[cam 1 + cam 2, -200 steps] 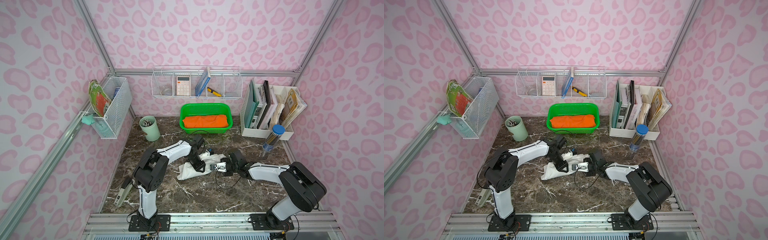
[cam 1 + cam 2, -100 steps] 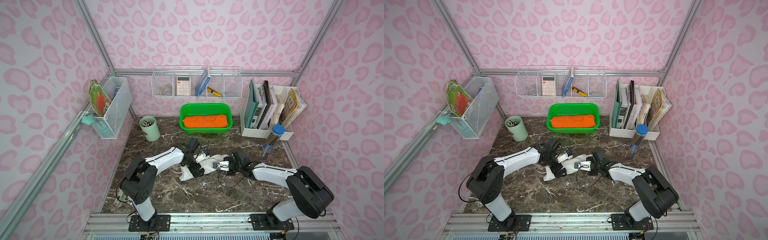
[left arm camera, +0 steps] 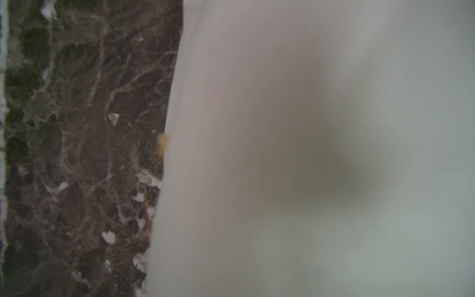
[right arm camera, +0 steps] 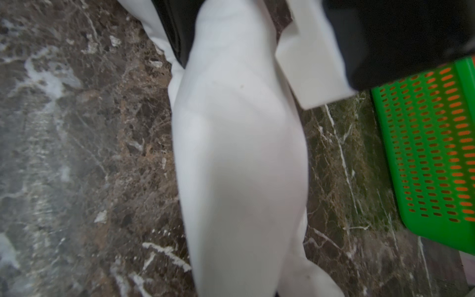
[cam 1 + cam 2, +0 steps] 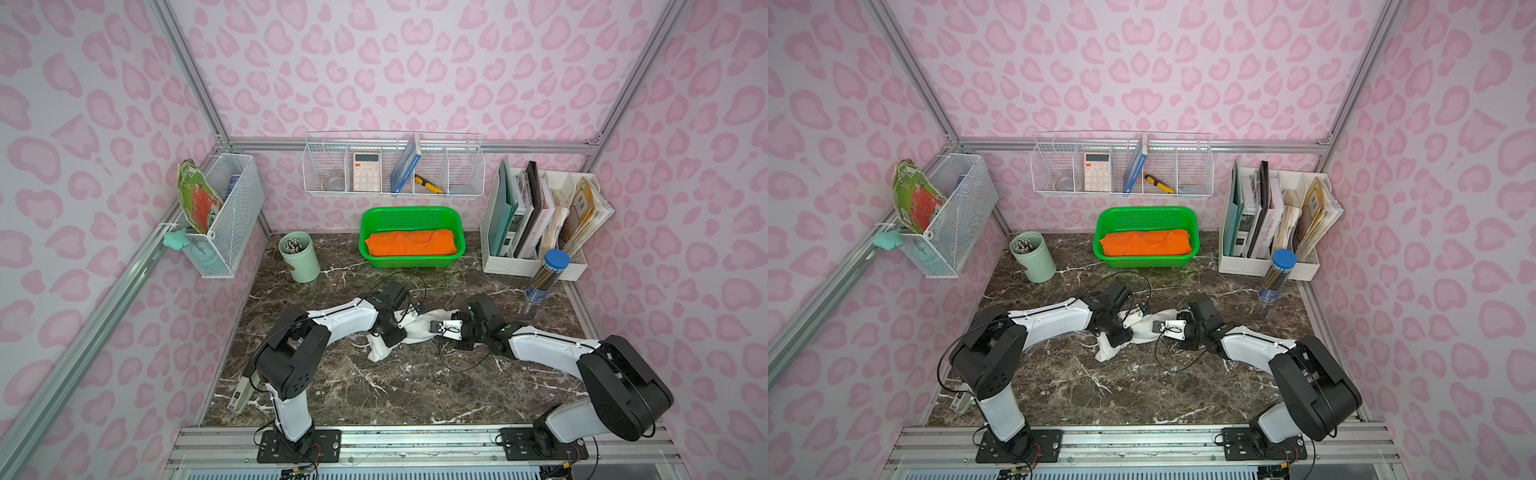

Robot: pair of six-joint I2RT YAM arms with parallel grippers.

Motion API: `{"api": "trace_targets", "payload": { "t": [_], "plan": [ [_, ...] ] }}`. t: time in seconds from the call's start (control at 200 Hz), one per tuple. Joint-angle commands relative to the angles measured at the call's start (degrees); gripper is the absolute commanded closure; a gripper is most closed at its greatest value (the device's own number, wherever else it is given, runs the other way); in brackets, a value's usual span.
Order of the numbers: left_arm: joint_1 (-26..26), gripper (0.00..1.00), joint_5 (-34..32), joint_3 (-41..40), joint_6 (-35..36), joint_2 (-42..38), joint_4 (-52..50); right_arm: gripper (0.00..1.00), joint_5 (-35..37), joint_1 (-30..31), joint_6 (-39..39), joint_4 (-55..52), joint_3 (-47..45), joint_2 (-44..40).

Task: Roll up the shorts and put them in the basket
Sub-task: Pick up the shorts from the center of the board, then place the shorts in the bin.

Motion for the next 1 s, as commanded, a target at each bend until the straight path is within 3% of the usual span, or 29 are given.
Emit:
{"api": "trace_targets", "payload": {
  "t": [0.0,0.04,0.21,0.385,0.495,0.71,0.86,0.995],
  "plan": [
    [0.51,0.92,-2.99,0.72,-0.67,0.31,-4.73,1.00,-0.35,-1.71,2.84,-0.81,1.91,0.36],
    [0.95,1.00,-4.05,1.92,-0.26,-0.17,-4.99,1.00,-0.05,-2.40,3.11,-1.29,3.28,0.82],
    [4.24,1.00,-13.91,9.92,5.44,-1.76,-1.02,1.00,5.89,-4.93,3.26,-0.47,12.01,2.97],
    [7.50,1.00,-26.54,21.07,16.24,0.52,15.18,1.00,11.85,-8.19,1.52,2.33,24.20,6.18],
    [9.20,1.00,-29.91,27.48,22.57,3.86,25.08,1.00,13.76,-9.45,-0.86,0.99,32.80,9.68],
    [13.54,1.00,-26.09,31.64,26.63,8.96,39.36,1.00,19.65,-9.77,-8.28,5.77,43.45,18.00],
    [16.28,1.00,-22.21,31.42,26.43,13.93,43.46,1.00,27.50,-9.70,-14.04,9.63,50.26,27.11],
    [18.17,1.00,-17.78,30.25,24.40,16.83,43.93,1.00,30.40,-9.70,-17.83,11.57,54.03,33.46]
  ]
}}
